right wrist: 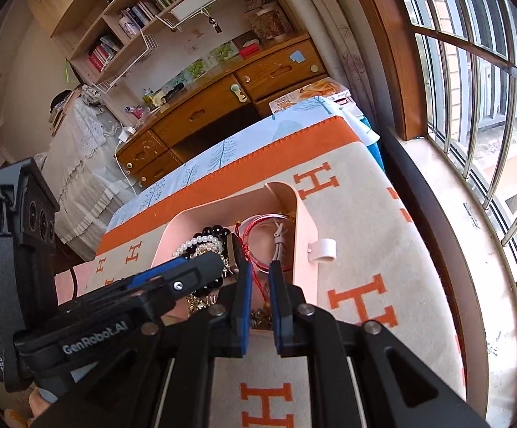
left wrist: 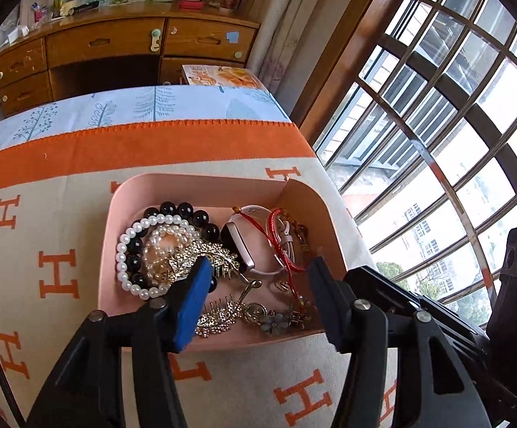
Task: Organize jewelry
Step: 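Carry the earring and charm into the pink box and open both tools, then withdraw both tools and move them toward the two small rings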
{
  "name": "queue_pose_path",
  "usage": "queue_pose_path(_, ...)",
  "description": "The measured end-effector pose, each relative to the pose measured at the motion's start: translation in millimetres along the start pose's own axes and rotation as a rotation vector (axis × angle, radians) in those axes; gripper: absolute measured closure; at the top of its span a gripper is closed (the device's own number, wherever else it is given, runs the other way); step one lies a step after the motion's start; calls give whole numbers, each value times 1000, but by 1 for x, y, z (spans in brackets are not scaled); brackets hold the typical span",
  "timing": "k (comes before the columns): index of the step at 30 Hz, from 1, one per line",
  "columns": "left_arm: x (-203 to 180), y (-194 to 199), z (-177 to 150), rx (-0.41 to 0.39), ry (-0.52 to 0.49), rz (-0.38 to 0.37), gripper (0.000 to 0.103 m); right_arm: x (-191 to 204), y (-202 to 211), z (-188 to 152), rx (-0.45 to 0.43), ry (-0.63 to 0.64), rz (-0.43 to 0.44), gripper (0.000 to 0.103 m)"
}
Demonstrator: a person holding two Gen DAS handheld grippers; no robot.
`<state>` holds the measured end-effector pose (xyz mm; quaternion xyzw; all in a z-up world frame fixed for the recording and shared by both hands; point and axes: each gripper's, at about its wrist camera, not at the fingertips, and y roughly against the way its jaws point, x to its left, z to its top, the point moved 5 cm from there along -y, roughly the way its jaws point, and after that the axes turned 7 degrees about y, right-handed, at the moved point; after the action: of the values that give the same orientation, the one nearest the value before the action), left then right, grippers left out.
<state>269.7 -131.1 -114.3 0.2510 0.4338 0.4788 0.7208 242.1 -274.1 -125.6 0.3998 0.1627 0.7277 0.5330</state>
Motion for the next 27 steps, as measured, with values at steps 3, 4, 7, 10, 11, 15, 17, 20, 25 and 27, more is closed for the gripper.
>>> queue_pose_path(3,5,19,-2,-27,9,-1,43,1,8,-6,-12,-5,10,93)
queue_pose_path(4,7,26,-4,-34,13,1,43,4,11,-7,-16,2,11,93)
queue_pose_path(7,16,47,-12,-67,15,19,42,13,22,-17,-33,34,7,93)
queue_pose_path(10,33,68,-23,-94,42,29,40,24,29,-28,-34,61,13,93)
queue_pose_path(11,39,75,-27,-99,55,28,39,28,31,-33,-30,71,21,93)
queue_pose_path(15,65,100,-42,-127,84,58,34,47,32,-49,-9,123,25,93)
queue_pose_path(17,77,111,-49,-144,83,79,23,55,31,-56,10,141,33,93)
queue_pose_path(20,100,125,-61,-161,92,121,23,66,28,-65,34,159,41,93)
queue_pose_path(25,137,132,-80,-167,90,202,23,80,24,-75,56,187,47,93)
queue_pose_path(27,144,127,-88,-153,69,228,23,84,22,-78,59,199,48,92)
